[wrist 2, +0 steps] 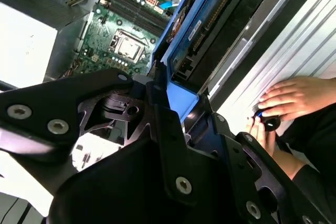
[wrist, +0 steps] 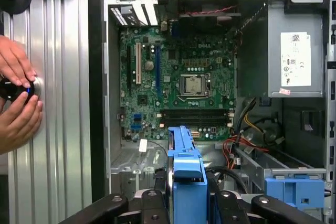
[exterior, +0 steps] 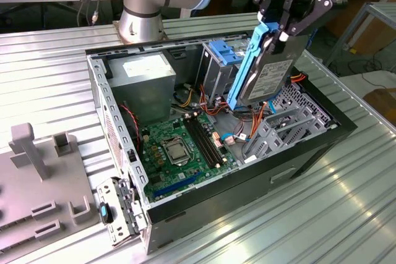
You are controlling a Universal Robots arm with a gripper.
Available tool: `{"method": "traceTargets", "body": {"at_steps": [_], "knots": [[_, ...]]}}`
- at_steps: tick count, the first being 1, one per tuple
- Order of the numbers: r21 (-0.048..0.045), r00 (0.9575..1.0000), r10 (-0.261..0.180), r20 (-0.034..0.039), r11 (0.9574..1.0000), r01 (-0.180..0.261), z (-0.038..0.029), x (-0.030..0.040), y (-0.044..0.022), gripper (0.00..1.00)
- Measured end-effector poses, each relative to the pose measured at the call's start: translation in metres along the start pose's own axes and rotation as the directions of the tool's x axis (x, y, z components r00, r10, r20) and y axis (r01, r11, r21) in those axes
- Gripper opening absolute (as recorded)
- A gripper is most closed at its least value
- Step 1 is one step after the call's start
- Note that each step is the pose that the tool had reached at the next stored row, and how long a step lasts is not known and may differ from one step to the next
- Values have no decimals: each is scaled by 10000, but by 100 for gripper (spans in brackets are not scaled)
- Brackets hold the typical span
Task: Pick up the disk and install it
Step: 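Insert the disk into the insertion slot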
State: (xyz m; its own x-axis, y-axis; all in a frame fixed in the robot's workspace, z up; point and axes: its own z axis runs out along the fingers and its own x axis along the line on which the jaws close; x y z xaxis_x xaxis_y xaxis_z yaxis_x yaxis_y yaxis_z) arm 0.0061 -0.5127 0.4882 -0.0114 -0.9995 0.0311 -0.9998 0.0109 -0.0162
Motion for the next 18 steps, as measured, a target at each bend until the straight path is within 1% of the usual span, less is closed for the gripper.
{"method": "traceTargets", "body": {"at_steps": [2, 6, 8, 11, 13, 14, 15, 16, 18], "knots": [[1, 10000, -2, 3, 10000, 2, 10, 6, -106, 37], [0, 10000, 6, 0, 10000, -6, 26, 29, -191, 37], [0, 10000, 11, 0, 10000, -11, 43, 73, -230, 37], [-1, 10000, 20, -1, 10000, -20, 77, 185, -288, 37], [-2, 10000, 20, 0, 10000, -20, 95, 235, -326, 37], [-4, 10000, 20, 0, 10000, -20, 107, 271, -367, 37], [-8, 10000, 21, -1, 10000, -21, 116, 290, -410, 37], [-24, 10000, 20, 0, 10000, -20, 128, 299, -475, 37], [-72, 10000, 18, -2, 10000, -18, 141, 306, -567, 37]]}}
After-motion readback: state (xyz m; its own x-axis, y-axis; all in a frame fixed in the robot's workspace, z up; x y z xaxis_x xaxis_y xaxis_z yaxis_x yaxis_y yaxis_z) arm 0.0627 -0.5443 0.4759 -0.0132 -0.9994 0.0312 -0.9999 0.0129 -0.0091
